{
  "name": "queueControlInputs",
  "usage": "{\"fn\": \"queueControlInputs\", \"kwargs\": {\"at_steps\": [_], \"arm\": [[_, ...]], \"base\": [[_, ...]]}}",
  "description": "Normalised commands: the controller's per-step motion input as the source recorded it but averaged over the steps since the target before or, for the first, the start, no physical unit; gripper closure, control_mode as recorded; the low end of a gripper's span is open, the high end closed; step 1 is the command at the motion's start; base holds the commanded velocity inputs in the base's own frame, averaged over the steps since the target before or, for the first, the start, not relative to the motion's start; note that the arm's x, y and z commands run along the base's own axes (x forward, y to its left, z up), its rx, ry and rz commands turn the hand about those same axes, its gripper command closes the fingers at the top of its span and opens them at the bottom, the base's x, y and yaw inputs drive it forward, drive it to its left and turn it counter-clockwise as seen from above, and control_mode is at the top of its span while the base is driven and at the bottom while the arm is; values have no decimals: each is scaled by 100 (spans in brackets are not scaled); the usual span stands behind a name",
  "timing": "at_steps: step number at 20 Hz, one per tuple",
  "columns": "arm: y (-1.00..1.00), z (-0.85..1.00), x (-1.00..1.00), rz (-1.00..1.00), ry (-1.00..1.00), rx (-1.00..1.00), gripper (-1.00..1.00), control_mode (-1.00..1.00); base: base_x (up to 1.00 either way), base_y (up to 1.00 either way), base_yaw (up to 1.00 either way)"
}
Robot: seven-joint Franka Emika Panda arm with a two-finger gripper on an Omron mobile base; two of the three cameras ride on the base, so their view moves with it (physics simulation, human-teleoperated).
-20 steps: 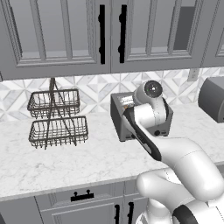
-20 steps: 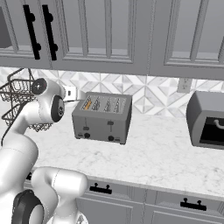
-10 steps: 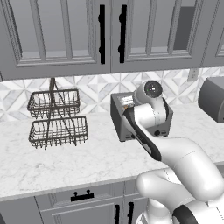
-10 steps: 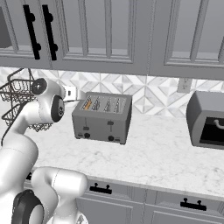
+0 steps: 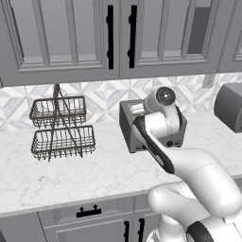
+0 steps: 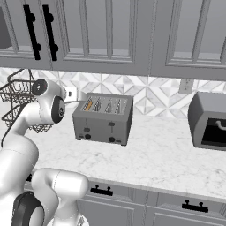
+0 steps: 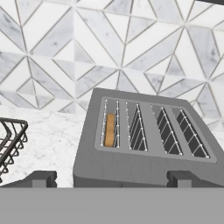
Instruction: Start the toaster. Once the lever pops up, take the bread to the plate on the dining counter.
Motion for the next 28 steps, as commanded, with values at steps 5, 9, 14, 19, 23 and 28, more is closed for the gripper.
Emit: {"fn": "queueControlInputs", "kwargs": {"at_steps": [5,9,14,19,23,28], "arm": [[0,0,0,0,0,0,-100,-100],[0,0,0,0,0,0,-100,-100],[0,0,0,0,0,0,-100,-100],[0,0,0,0,0,0,-100,-100],[0,0,0,0,0,0,-100,-100],[0,0,0,0,0,0,-100,-100]], "base": [[0,0,0],[0,0,0],[0,0,0],[0,0,0],[0,0,0],[0,0,0]]}}
